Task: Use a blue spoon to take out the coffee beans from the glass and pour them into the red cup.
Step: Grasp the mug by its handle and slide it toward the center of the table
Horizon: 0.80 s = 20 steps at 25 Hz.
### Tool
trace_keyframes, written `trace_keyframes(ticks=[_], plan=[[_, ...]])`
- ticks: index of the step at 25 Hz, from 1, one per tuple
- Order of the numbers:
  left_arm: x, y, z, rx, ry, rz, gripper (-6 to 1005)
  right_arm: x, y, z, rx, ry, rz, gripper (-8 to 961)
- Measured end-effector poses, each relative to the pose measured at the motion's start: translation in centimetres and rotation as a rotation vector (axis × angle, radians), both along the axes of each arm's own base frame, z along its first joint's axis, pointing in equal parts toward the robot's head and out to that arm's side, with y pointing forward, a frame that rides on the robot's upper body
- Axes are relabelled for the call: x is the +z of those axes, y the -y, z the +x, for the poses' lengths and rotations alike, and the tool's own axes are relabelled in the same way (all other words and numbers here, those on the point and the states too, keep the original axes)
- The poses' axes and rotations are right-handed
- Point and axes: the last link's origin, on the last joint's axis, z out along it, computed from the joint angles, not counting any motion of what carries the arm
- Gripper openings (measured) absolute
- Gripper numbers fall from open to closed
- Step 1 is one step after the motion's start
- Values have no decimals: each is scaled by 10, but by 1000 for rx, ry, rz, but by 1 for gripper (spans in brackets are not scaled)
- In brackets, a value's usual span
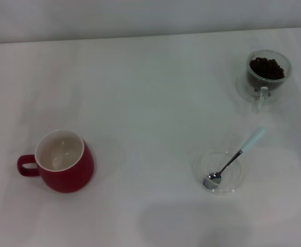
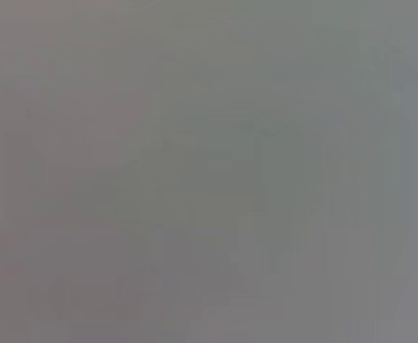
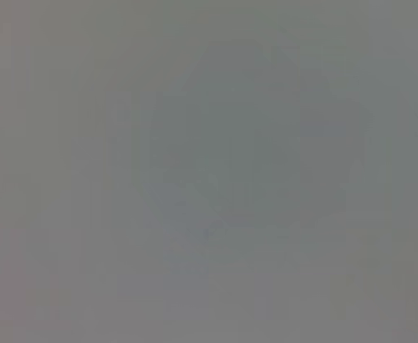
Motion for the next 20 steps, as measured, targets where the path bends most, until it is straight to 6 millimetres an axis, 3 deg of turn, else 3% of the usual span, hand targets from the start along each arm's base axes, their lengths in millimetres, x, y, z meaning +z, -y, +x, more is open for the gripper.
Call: trace_keyframes(ticks=[18,20], plan=[[-8,3,3,-25,-22,-50,887,-5,5,2,-7,-15,-10,842],[-10,3,4,-31,-27,-62,848,-5,7,4,-11,-12,-11,841]])
